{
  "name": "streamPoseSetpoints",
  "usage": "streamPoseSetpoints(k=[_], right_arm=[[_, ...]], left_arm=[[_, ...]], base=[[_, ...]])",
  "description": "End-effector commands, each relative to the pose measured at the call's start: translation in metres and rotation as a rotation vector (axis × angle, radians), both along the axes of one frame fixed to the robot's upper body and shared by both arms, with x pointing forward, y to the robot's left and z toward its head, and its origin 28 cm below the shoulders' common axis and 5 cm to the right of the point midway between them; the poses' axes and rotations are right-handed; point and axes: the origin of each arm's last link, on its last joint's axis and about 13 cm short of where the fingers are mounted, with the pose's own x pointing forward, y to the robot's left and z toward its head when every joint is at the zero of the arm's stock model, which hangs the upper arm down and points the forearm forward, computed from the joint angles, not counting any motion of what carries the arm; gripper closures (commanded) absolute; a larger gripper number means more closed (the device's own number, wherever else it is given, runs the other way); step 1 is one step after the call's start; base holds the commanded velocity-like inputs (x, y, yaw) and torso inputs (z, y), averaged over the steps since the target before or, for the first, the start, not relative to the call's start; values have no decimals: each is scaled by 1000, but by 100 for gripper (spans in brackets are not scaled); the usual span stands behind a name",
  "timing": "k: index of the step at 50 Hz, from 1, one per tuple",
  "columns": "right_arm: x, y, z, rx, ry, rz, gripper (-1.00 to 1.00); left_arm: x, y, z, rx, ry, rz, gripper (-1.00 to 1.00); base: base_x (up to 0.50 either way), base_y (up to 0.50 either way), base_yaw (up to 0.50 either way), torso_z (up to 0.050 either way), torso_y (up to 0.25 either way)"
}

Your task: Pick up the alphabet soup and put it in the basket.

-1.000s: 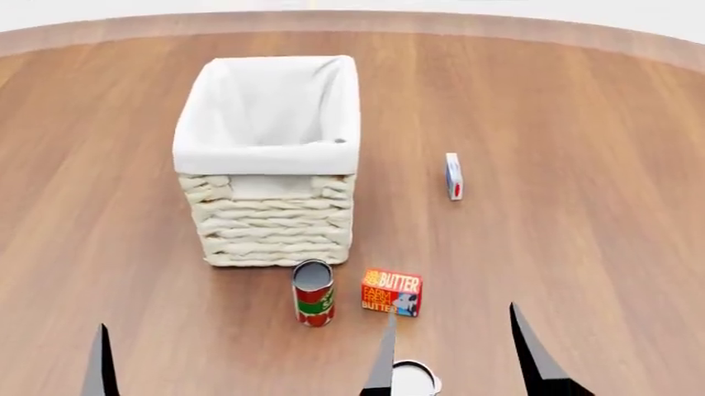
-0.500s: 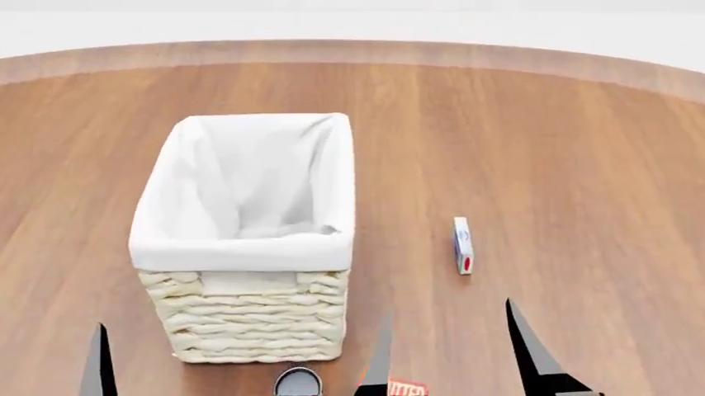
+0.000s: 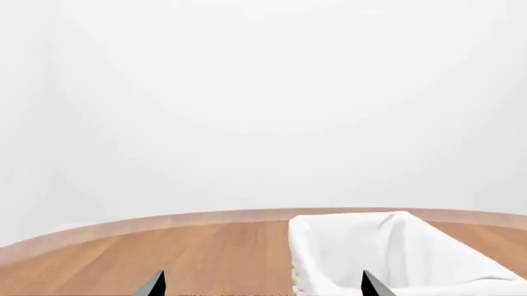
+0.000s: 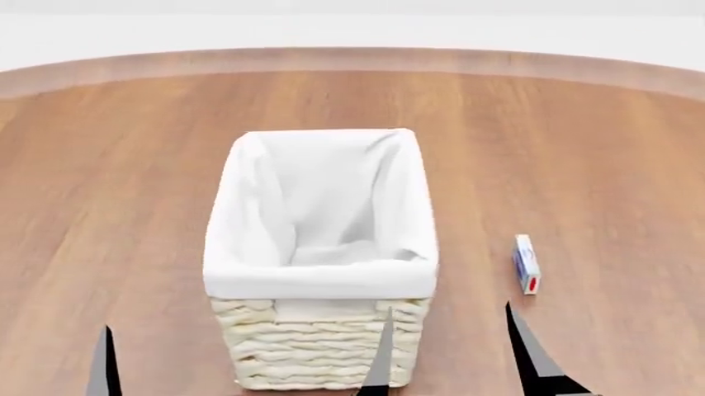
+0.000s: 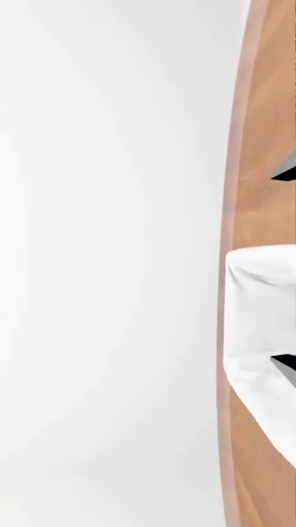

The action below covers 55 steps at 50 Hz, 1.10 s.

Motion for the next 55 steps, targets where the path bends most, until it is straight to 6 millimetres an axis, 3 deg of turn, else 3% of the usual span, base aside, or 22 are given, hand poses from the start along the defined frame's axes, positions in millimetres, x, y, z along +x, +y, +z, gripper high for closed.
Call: streamPoseSetpoints(k=[1,19,20,31,38,45,55], right_arm=[[0,-1,-1,-3,10,-1,-100],[0,-1,-2,-4,12,2,-100],[-1,-2,0,60,-6,37,-100],[-11,-8,10,-77,-25,41,-100],[-40,-42,18,-79,-2,-30,-100],[-67,-71,14,-122,49,-151,-100],[-95,-93,1,-109,134,-206,-100]], left_arm=[[0,0,-1,5,4,1,-100],[0,-1,-1,9,4,1,-100],[0,-1,-1,11,4,4,-100],[3,-1,-4,13,15,7,-100],[5,0,-7,17,25,12,-100],[10,-1,-14,29,40,18,-100],[14,0,-17,35,49,26,-100]], base=[[0,500,0,0,0],[0,500,0,0,0],[0,0,0,0,0],[0,0,0,0,0],[0,0,0,0,0],[0,0,0,0,0],[0,0,0,0,0]])
